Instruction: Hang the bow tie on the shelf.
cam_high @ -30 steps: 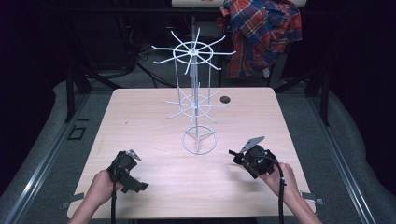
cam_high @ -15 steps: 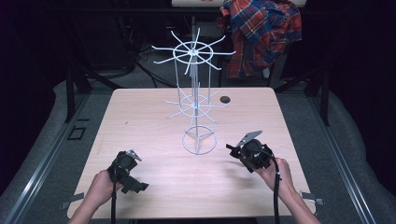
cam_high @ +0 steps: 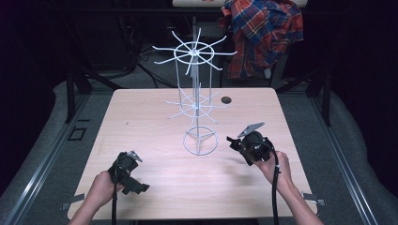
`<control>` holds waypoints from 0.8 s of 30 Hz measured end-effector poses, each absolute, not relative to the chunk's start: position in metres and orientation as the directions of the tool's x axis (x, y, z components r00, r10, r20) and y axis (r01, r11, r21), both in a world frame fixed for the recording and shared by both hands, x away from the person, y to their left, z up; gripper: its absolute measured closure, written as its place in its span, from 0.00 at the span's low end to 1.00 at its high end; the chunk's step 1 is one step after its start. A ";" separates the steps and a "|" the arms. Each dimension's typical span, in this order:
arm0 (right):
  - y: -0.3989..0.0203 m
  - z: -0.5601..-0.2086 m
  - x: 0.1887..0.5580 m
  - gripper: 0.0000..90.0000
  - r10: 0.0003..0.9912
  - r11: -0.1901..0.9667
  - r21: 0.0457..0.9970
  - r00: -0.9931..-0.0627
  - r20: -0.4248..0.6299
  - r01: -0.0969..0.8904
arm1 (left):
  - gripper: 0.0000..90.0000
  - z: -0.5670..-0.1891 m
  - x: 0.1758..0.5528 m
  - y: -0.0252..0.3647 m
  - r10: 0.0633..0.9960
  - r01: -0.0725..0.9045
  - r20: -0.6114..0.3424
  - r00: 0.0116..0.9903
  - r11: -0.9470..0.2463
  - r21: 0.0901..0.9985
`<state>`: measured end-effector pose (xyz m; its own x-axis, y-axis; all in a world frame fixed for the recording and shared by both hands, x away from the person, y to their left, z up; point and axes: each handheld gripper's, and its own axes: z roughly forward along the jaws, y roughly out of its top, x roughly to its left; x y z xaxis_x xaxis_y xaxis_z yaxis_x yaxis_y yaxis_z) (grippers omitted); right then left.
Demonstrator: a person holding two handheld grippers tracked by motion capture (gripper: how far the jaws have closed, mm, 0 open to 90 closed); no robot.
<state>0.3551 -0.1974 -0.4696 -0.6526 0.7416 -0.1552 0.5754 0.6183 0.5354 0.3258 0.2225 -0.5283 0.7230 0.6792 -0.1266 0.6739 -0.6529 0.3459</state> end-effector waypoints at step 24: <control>-0.175 -0.438 0.377 0.86 0.756 0.563 0.622 -0.643 -0.122 0.544 | 0.00 -0.528 0.326 0.224 0.681 0.676 -0.128 0.721 -0.649 0.350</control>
